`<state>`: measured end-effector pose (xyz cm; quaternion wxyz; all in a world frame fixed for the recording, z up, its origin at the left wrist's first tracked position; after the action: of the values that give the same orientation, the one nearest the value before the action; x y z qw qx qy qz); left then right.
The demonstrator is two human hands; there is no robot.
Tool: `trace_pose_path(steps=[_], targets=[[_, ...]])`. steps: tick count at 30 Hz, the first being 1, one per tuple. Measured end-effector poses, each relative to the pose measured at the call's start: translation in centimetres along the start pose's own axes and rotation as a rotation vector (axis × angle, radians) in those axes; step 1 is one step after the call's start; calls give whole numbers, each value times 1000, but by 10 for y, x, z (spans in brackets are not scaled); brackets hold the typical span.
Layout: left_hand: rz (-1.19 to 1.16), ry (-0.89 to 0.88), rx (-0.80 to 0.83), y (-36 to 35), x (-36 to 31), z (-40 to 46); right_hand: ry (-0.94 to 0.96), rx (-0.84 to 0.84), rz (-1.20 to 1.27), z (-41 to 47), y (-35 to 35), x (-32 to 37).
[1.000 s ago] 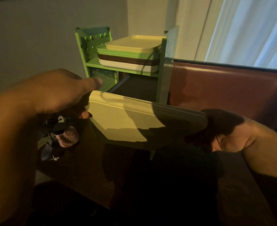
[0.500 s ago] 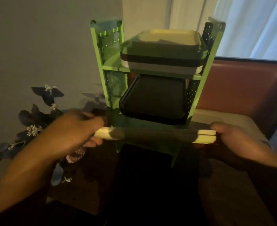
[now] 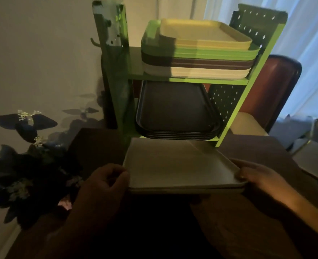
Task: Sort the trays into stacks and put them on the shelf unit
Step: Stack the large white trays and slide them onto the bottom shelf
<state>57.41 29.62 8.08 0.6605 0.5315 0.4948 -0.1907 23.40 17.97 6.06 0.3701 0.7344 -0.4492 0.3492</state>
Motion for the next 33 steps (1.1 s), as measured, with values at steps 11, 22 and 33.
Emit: trace_pose_path(steps=[11, 22, 33], targets=[[-72, 153, -4, -67, 75, 62, -158, -237, 86, 80, -67, -55], [23, 239, -70, -96, 119, 80, -147, -428, -88, 102, -76, -80], [104, 167, -7, -86, 119, 101, -49, -286, -153, 92, -63, -47]])
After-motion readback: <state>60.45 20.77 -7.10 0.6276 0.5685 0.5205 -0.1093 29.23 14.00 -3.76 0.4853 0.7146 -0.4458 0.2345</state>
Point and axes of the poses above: each hand's wrist, its own z-axis towards the middle knuckle, its own y-axis out of the back of the hand, x = y × z, the point moved 4 cm from there along z, towards the middle knuckle, and after that the axes turned 5 degrees about -y, right-handed, at the moved point
